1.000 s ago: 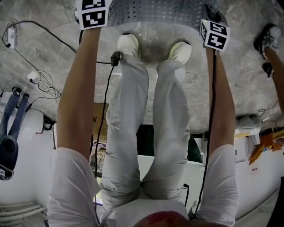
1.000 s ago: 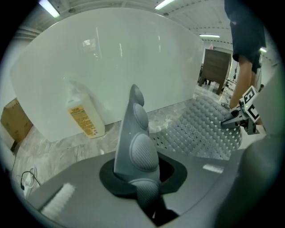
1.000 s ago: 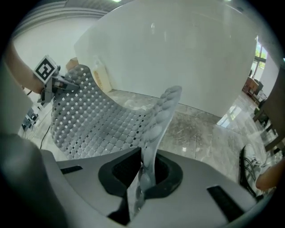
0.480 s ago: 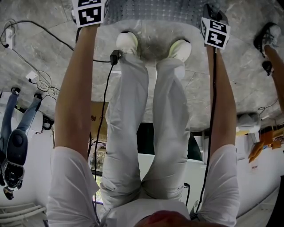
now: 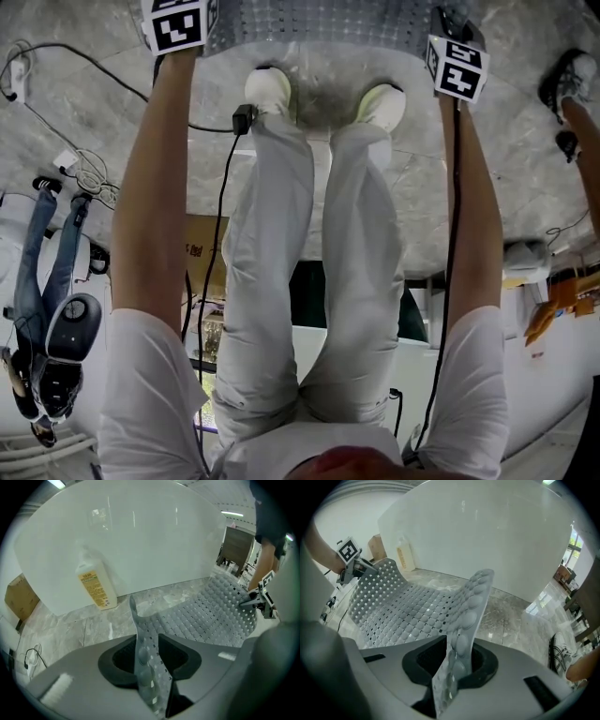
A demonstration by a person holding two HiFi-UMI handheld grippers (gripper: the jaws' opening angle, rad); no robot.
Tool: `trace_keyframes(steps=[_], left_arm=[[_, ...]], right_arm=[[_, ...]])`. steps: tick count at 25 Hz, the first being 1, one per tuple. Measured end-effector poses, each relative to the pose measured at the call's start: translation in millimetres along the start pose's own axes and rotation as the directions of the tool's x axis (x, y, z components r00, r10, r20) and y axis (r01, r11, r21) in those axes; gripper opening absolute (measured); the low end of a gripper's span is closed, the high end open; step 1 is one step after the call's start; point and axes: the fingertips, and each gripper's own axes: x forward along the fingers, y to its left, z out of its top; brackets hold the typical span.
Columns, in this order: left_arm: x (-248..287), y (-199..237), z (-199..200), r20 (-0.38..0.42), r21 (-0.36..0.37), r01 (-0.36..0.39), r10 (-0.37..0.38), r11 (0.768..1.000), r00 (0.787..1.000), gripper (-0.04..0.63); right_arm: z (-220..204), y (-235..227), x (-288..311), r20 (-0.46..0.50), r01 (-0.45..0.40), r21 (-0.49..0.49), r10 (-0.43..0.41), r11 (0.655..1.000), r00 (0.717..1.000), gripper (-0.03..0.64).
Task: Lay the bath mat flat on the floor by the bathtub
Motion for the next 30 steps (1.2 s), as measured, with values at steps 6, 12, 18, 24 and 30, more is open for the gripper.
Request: trace_keyframes(steps=[6, 12, 18, 24, 30], left_arm=[[13.5, 6.1, -10.0, -0.002, 0.022, -0.024, 0.024, 0.999, 1.0, 0.121], [30.9, 27.9, -23.1, 0.004, 0.018, -0.058, 0.058, 0.998, 0.998, 0.134], [39.6, 44.5, -38.3, -0.016, -0.03, -0.092, 0.092, 0.995, 0.996, 0.244], [37.4, 45.6, -45.7, -0.005, -0.02, -0.073, 0.073, 0.997, 0.997, 0.361], [26.7, 44.4, -44.5, -0.016, -0.008, -0.081, 0.08, 0.997, 0.997, 0.432]], right_arm=[[-9.0, -16.9, 16.3, 0.001, 0.032, 0.0, -0.032, 0.999, 0.999, 0.038], [-24.0, -35.0, 36.2, -0.009, 0.068, -0.005, -0.068, 0.998, 0.998, 0.038], [-31.5, -49.6, 43.3, -0.01, 0.102, -0.013, -0.102, 0.995, 0.995, 0.101], [-32.1, -45.9, 42.3, -0.013, 0.119, -0.035, -0.119, 0.992, 0.993, 0.215], [-26.8, -35.5, 31.0, -0.013, 0.112, -0.041, -0.113, 0.993, 0.994, 0.232]])
